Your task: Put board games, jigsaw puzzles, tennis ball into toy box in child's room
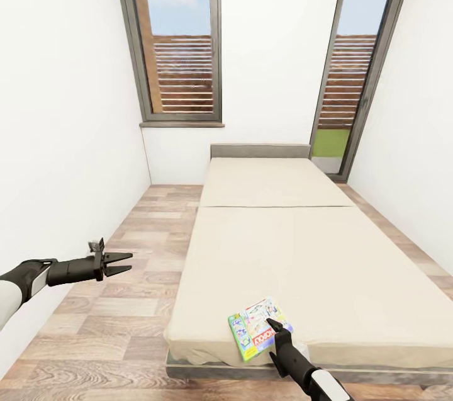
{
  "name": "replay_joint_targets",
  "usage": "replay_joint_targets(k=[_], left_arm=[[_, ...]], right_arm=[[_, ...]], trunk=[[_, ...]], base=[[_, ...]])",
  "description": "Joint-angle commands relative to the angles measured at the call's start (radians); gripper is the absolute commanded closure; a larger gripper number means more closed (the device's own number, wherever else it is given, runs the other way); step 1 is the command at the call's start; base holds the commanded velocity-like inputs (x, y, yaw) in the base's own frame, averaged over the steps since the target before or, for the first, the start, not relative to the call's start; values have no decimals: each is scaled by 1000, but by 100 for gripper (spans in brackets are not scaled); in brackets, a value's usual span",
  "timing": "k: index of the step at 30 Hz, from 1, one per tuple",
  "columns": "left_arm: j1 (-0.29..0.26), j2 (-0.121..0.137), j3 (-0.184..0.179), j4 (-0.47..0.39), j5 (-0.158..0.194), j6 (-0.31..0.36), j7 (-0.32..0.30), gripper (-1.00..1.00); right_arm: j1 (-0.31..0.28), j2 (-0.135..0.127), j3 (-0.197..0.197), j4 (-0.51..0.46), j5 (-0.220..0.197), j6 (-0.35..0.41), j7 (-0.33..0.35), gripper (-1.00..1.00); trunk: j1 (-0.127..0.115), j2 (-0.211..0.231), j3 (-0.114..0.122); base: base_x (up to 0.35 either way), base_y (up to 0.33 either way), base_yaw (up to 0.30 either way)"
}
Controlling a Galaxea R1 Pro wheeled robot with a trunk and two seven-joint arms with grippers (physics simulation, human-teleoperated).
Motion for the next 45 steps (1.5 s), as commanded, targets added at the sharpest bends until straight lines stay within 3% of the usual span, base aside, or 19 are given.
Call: replay_joint_targets(k=[1,24,31,45], left_arm=[[-1,0,8,0,-11,11,-5,-100],[-1,2,8,0,-11,13,-5,-100],[-1,2,9,0,-11,15,-5,-100],[-1,4,8,0,-11,14,-5,-100]], right_arm=[[-1,1,-6,0,-5,7,0,-100],[-1,1,-6,0,-5,7,0,-100],[-1,1,-6,0,-5,7,0,-100],[-1,1,-5,0,-5,7,0,-100]], trunk=[[0,0,-1],[0,0,-1],[27,-49,-23],[27,-49,-23]], base=[[5,0,0],[1,0,0],[0,0,0],[0,0,0]])
